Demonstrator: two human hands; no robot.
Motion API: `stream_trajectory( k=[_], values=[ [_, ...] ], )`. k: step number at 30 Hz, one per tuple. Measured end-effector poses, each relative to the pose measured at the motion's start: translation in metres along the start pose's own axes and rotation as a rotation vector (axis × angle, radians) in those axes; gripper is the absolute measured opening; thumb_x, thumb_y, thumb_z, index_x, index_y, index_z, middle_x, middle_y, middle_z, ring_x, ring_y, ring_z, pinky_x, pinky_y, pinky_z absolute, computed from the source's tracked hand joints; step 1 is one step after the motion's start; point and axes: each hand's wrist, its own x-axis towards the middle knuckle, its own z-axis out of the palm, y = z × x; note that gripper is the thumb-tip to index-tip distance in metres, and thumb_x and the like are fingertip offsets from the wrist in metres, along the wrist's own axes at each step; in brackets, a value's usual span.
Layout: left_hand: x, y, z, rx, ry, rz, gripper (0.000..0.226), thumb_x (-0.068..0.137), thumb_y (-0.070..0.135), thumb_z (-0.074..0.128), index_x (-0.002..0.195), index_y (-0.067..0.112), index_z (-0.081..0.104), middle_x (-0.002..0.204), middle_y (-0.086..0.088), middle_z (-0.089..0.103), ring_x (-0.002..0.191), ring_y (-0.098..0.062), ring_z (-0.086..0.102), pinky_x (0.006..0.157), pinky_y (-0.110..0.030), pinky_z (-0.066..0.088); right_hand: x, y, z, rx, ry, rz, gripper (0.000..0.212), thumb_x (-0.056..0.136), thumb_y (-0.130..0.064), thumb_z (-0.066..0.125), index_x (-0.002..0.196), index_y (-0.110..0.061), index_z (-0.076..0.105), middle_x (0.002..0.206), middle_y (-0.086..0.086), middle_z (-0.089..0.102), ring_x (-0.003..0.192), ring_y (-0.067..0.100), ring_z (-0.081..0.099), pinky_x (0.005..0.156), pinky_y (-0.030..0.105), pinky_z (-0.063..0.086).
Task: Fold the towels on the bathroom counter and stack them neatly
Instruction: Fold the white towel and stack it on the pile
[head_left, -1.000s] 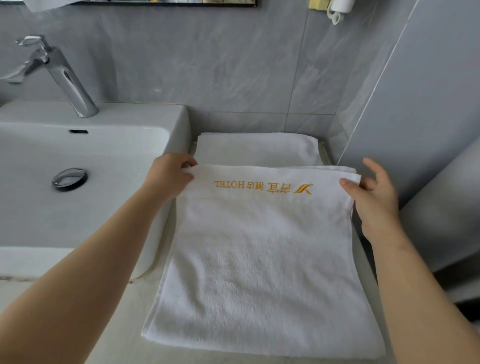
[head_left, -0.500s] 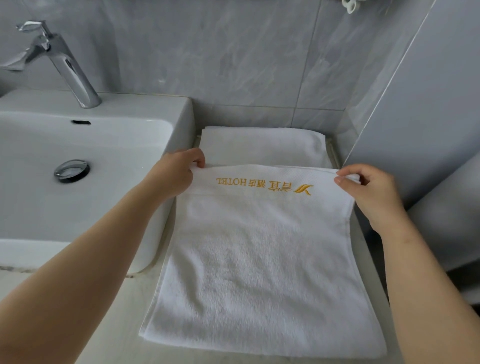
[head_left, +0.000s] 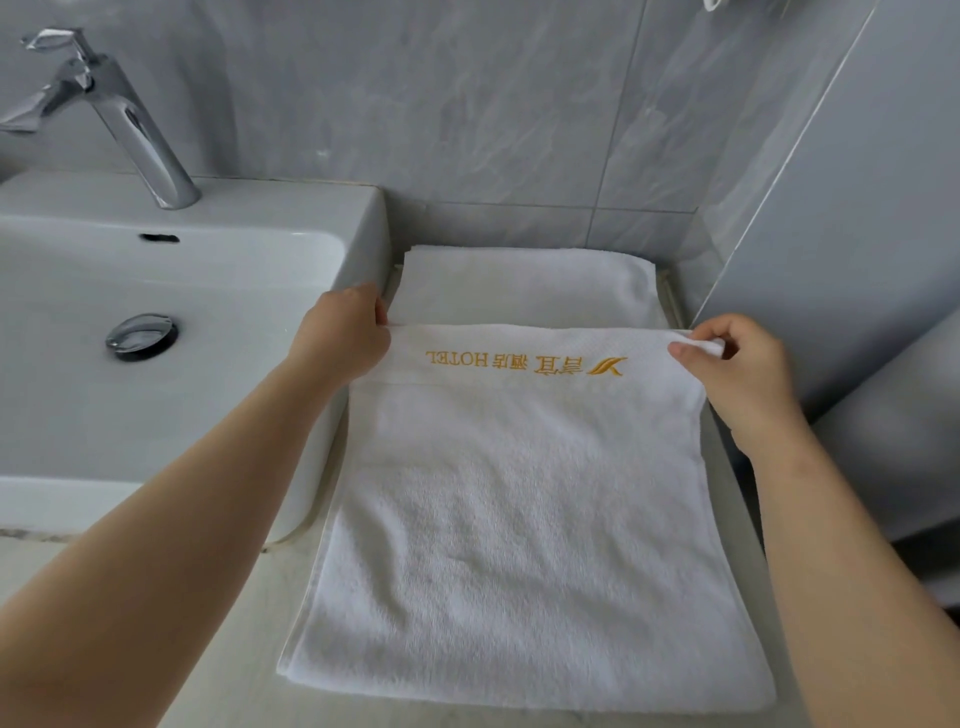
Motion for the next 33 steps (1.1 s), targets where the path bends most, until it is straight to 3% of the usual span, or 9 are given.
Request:
stream_trajectory(
  k=[3,7,10,14,18,22,27,30,33],
  values=[
    [0.004,0.002,0.005,-0.005,-0.016,-0.036,0.020,0.082,-0.004,0.040,0.100,0.003,0.046,0.105,-0.020,0.055,0.098,-0.037,0.051,0.074,-0.036,0.038,0.002,0.003,0.005,0.012,0.064,0.005,0.027,0.078,-0.011,0.071,0.073,-0.024,0.048,0.073,-0.007,0.051,0.065,0.010,0.046,0.063,0.027,0.040],
    [0.010,0.004,0.013,0.060,-0.034,-0.025,0.025,0.083,-0.002,0.041,0.107,0.002,0.045,0.115,-0.022,0.050,0.108,-0.038,0.046,0.083,-0.038,0.038,0.004,0.004,0.008,-0.117,0.097,-0.004,0.028,0.078,-0.014,0.072,0.104,-0.016,0.060,0.089,-0.003,0.057,0.079,0.014,0.053,0.070,0.025,0.042],
    [0.016,0.007,0.018,0.180,-0.015,0.022,0.025,0.087,0.003,0.039,0.106,0.008,0.054,0.115,-0.018,0.051,0.113,-0.036,0.044,0.092,-0.039,0.037,0.009,0.000,0.008,-0.253,0.118,-0.016,0.016,0.080,-0.014,0.069,0.096,-0.012,0.067,0.085,-0.003,0.060,0.080,0.016,0.055,0.071,0.026,0.042],
    [0.024,0.012,0.028,0.199,0.066,0.010,0.026,0.089,0.004,0.040,0.109,0.009,0.056,0.116,-0.016,0.050,0.113,-0.036,0.042,0.091,-0.038,0.035,0.022,0.002,0.014,-0.281,0.155,-0.021,0.014,0.080,-0.014,0.067,0.094,-0.010,0.068,0.085,0.000,0.062,0.079,0.017,0.055,0.069,0.025,0.041],
    [0.021,0.010,0.043,0.135,0.116,0.007,0.040,0.086,-0.003,0.039,0.124,0.007,0.047,0.126,-0.018,0.042,0.114,-0.036,0.040,0.093,-0.040,0.034,0.032,0.014,0.022,-0.195,0.171,0.004,0.029,0.083,-0.006,0.061,0.111,-0.014,0.064,0.108,0.003,0.065,0.092,0.026,0.063,0.085,0.037,0.051],
    [-0.003,0.003,0.065,0.080,-0.001,0.090,0.046,0.090,0.006,0.046,0.136,0.008,0.037,0.142,-0.012,0.033,0.127,-0.033,0.034,0.100,-0.041,0.032,0.019,0.027,0.031,-0.199,0.037,0.073,0.043,0.086,-0.003,0.055,0.127,-0.016,0.055,0.118,0.006,0.059,0.103,0.020,0.057,0.092,0.029,0.042],
    [-0.067,0.007,0.087,0.126,-0.160,0.212,0.054,0.099,0.033,0.036,0.148,0.019,0.019,0.156,-0.001,0.016,0.146,-0.021,0.005,0.116,-0.039,0.010,-0.045,0.031,0.048,-0.354,-0.133,0.015,0.038,0.091,-0.009,0.055,0.129,-0.013,0.055,0.138,0.005,0.050,0.131,0.023,0.042,0.105,0.029,0.030],
    [-0.112,0.014,0.100,0.208,-0.316,0.256,0.057,0.098,0.049,0.021,0.150,0.032,0.003,0.159,0.006,-0.003,0.145,-0.019,-0.009,0.117,-0.042,-0.003,-0.098,0.030,0.072,-0.523,-0.307,-0.151,0.043,0.091,-0.029,0.047,0.133,-0.018,0.053,0.147,0.007,0.039,0.139,0.029,0.031,0.110,0.042,0.027],
    [-0.135,0.002,0.114,0.292,-0.387,0.216,0.074,0.078,0.069,-0.006,0.146,0.042,-0.008,0.158,0.009,-0.010,0.144,-0.018,-0.015,0.116,-0.046,-0.008,-0.137,0.040,0.078,-0.806,-0.532,-0.104,0.059,0.090,-0.057,0.019,0.146,-0.038,0.024,0.158,-0.006,0.009,0.146,0.018,0.003,0.115,0.038,0.003]
  ],
)
